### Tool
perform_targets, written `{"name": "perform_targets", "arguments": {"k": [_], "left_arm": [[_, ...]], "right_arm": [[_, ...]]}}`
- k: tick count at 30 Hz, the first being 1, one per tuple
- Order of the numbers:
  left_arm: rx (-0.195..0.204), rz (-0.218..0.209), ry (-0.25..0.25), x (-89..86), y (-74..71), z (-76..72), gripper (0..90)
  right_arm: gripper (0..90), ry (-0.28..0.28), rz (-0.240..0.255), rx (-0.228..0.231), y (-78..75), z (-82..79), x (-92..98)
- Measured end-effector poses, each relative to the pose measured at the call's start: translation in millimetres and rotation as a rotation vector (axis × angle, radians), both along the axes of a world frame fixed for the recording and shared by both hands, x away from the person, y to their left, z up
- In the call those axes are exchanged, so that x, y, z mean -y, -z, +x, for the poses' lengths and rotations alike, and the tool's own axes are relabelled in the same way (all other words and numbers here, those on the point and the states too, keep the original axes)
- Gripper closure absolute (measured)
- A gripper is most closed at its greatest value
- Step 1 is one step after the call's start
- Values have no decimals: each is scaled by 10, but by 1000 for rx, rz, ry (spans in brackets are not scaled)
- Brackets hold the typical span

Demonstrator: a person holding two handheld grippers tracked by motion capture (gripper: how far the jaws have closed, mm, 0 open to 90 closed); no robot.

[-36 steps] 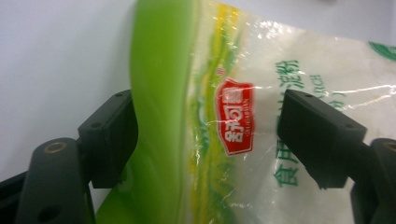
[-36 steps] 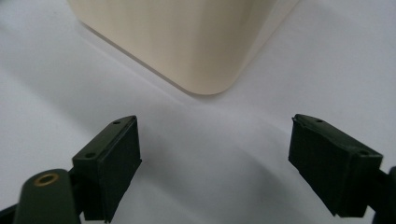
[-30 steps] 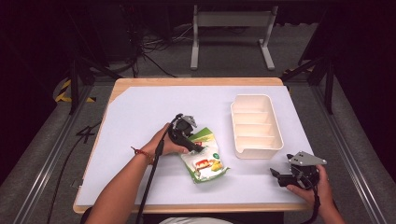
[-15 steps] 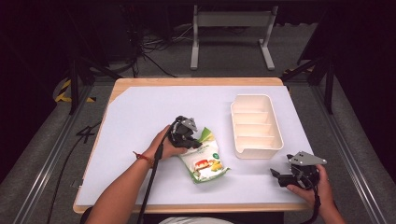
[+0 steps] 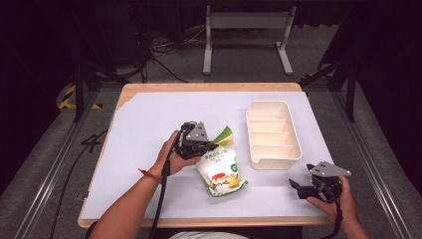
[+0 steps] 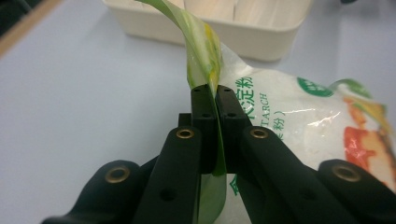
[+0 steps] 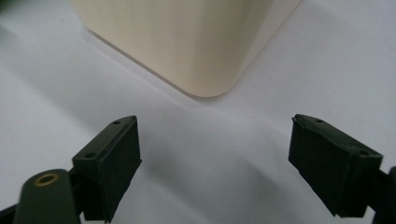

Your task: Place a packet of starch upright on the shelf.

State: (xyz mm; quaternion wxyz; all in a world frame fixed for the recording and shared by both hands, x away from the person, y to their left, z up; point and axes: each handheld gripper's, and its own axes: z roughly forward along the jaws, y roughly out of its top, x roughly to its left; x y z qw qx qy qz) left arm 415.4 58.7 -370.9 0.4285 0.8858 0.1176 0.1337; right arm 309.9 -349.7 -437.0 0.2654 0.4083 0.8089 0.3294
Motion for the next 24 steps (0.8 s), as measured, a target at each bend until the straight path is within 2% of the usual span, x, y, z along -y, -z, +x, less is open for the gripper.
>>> {"name": "perform_targets", "arguments": {"k": [1,3,5,8,11,18,24], "left_arm": [[21,-14,-4,-12,-40,-23,884],[26,-29,1,-34,-111,-46,884],[55,-46,-6,-47,-160,-70,885],[69,-68,-3,-57,-236,-73,885],[95,-71,-8,-48,-303,-62,886],[99,-117,-30,-37,-458,67,887],[132,-139,-31,76,-663,183,886]], "right_arm": [[161,0,0,-1,1,2,1],[161,0,-1,-1,1,3,0],[161,-1,0,-2,2,5,1],[161,0,3,-3,9,11,-2],[161,2,2,-1,5,9,0],[161,12,13,4,0,16,12],[161,9,15,6,-6,17,11]]}}
